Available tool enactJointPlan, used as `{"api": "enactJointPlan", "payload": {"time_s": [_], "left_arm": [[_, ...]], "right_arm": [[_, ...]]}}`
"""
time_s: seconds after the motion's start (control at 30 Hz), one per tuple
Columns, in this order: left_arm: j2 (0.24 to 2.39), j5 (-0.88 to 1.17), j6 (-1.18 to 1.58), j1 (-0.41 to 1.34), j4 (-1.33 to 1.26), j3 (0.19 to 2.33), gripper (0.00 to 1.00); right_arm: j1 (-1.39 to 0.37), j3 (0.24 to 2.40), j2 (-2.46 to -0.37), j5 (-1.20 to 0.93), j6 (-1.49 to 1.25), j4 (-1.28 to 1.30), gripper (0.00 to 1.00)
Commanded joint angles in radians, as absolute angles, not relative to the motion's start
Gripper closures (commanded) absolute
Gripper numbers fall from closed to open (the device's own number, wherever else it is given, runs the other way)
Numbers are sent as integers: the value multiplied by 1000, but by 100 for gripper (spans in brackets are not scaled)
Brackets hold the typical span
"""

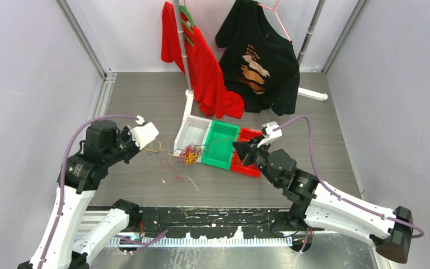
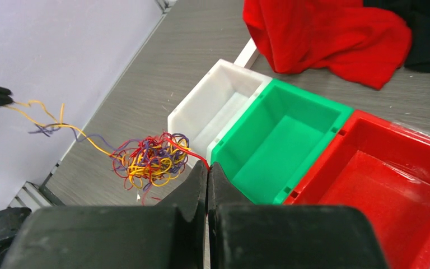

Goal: Untangle the cables
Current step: Untie the cable.

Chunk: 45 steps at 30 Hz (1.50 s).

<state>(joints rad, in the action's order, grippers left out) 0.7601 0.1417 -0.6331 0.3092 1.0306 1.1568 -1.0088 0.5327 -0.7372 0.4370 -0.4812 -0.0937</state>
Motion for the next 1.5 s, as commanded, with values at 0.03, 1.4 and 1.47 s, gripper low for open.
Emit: {"api": "enactJointPlan", "payload": {"time_s": [0.03,1.4,1.47], "left_arm": [[739,19,-735,307,945,1058,100],[668,-222,-1096,306,589,337,100],[690,-237,-1104,305,577,337,100]], "right_arm": [[-993,578,-639,456,-472,-21,99],[-983,1346,-691,434,-169,235,99],[-983,1379,-682,482,-126,259,99]]}}
